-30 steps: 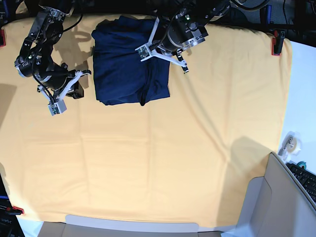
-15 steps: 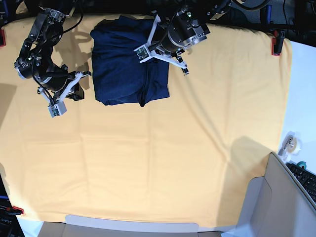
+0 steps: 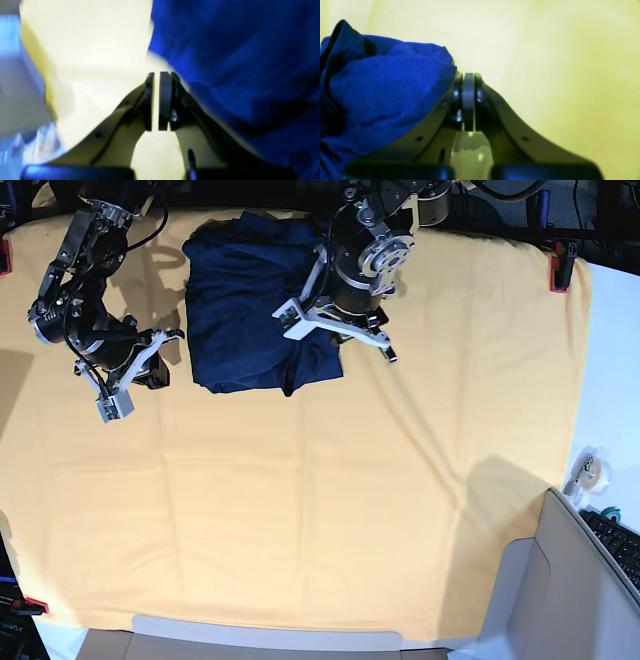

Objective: Fold the T-shirt properly
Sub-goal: 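Press and straighten the bundle's edge with the left gripper, then open the left gripper and lift it away from the bundle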

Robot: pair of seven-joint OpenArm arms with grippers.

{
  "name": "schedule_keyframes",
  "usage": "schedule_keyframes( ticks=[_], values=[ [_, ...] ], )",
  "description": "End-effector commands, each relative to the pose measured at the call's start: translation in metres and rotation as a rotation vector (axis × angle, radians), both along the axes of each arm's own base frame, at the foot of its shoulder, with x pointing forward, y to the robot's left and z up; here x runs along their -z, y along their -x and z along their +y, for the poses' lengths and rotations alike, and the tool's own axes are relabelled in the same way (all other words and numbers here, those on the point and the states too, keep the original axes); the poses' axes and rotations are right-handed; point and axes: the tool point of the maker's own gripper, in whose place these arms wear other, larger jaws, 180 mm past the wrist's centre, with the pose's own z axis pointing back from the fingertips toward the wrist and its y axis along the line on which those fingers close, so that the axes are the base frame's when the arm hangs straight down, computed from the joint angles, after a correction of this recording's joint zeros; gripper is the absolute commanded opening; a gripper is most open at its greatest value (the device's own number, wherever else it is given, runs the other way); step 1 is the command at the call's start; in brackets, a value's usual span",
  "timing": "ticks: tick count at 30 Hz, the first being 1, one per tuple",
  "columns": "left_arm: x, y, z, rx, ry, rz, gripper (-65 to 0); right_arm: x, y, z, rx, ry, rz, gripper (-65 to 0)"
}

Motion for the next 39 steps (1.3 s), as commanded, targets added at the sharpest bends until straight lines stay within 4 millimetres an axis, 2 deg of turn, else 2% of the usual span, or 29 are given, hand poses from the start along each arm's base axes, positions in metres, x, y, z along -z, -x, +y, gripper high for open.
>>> schedule_keyframes(
  ticks=[1,4,6,12,15,25,30,35,39],
  values=[
    [-0.012,0.002,-0.018,0.040,0.055,-0.029,-63.3,-0.014,-0.008,-0.001,-0.002,-0.001,-0.057,-65.0],
    [-0.027,0.008,-0.052,0.123,0.123,-0.057,-63.3,-0.014,-0.008,0.000,-0.002,-0.004,-0.057,-65.0],
    [-0.025,0.008,-0.061,0.147,0.116,-0.058,-63.3,-0.013,-0.006,0.000,-0.002,-0.005,-0.051,-65.0],
    [-0.003,0.000,-0.059,0.151,0.045,-0.031,-63.3,-0.008,-0.002,0.005,-0.001,-0.021,-0.038,-65.0],
    [0.000,0.001,-0.059,0.150,0.039,-0.025,-63.3,-0.008,-0.002,0.005,-0.001,-0.022,-0.038,-65.0],
    [0.019,0.020,-0.049,0.196,-0.047,0.051,-63.3,-0.008,-0.002,0.005,-0.001,-0.021,-0.039,-65.0],
    [0.028,0.022,-0.035,0.149,-0.055,0.088,-63.3,-0.007,-0.002,0.004,0.000,-0.016,-0.036,-65.0],
    [0.046,0.033,-0.006,0.125,-0.147,0.136,-63.2,-0.007,-0.002,0.002,0.000,-0.011,-0.035,-65.0],
    [0.049,0.038,0.008,0.117,-0.184,0.144,-63.2,-0.007,-0.002,0.002,0.002,-0.009,-0.035,-65.0]
  ],
)
